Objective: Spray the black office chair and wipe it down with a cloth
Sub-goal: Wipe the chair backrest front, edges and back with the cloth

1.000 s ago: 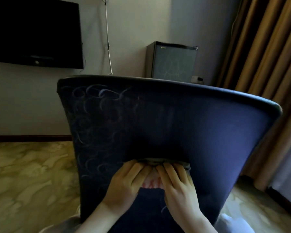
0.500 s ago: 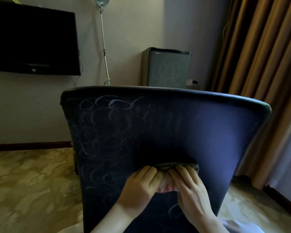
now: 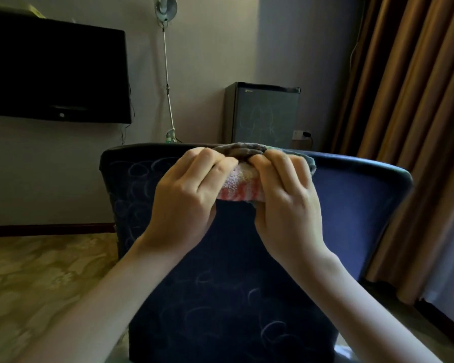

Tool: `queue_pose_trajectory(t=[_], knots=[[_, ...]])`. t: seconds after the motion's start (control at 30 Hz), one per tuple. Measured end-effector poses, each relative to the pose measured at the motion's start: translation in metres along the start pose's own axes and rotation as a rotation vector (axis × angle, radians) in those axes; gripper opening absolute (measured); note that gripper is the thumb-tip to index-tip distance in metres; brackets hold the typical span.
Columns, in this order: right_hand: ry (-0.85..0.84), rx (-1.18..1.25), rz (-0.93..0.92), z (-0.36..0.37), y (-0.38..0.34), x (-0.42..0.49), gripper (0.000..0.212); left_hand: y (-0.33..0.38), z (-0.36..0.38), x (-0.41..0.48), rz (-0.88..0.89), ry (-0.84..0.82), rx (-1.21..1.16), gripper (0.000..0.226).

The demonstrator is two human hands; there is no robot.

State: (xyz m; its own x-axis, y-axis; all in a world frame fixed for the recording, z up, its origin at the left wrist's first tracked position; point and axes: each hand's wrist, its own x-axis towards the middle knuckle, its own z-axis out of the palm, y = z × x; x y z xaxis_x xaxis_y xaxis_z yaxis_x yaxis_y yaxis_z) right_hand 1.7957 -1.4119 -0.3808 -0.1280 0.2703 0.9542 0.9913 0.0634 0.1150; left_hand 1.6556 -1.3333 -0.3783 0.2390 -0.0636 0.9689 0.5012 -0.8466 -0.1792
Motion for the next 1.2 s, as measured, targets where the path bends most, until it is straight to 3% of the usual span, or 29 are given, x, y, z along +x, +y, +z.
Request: queue_pose_trajectory(t=[0.13, 0.4, 0.6, 0.7, 0.83, 0.97, 1.2], knots=[[-0.124, -0.044, -0.013, 0.024, 0.011, -0.038, 0.047, 0.002, 0.025, -0.044, -0.052, -0.085, -0.008, 0.025], [-0.264, -0.016, 0.026, 0.052, 0.026, -0.143, 0.059, 0.033, 0.059, -0.139, -0.076, -0.183, -0.052, 0.052], [-0.308, 0.018, 0.069, 0.054, 0.025, -0.197, 0.048, 0.043, 0.066, -0.187, -0.005, -0.346, -0.094, 0.020], [-0.265, 0.064, 0.057, 0.046, 0.012, -0.171, 0.047, 0.036, 0.048, -0.167, -0.026, -0.315, -0.111, 0.022], [-0.158, 0.105, -0.003, 0.038, -0.021, -0.070, 0.048, 0.000, 0.004, -0.096, -0.113, -0.122, -0.034, 0.040], [-0.016, 0.126, -0.110, 0.032, -0.059, 0.016, 0.038, -0.045, -0.044, -0.033, -0.138, 0.031, 0.072, 0.026], [-0.030, 0.041, -0.162, 0.062, -0.066, 0.004, 0.033, -0.067, -0.033, -0.061, -0.166, -0.008, 0.075, 0.029]])
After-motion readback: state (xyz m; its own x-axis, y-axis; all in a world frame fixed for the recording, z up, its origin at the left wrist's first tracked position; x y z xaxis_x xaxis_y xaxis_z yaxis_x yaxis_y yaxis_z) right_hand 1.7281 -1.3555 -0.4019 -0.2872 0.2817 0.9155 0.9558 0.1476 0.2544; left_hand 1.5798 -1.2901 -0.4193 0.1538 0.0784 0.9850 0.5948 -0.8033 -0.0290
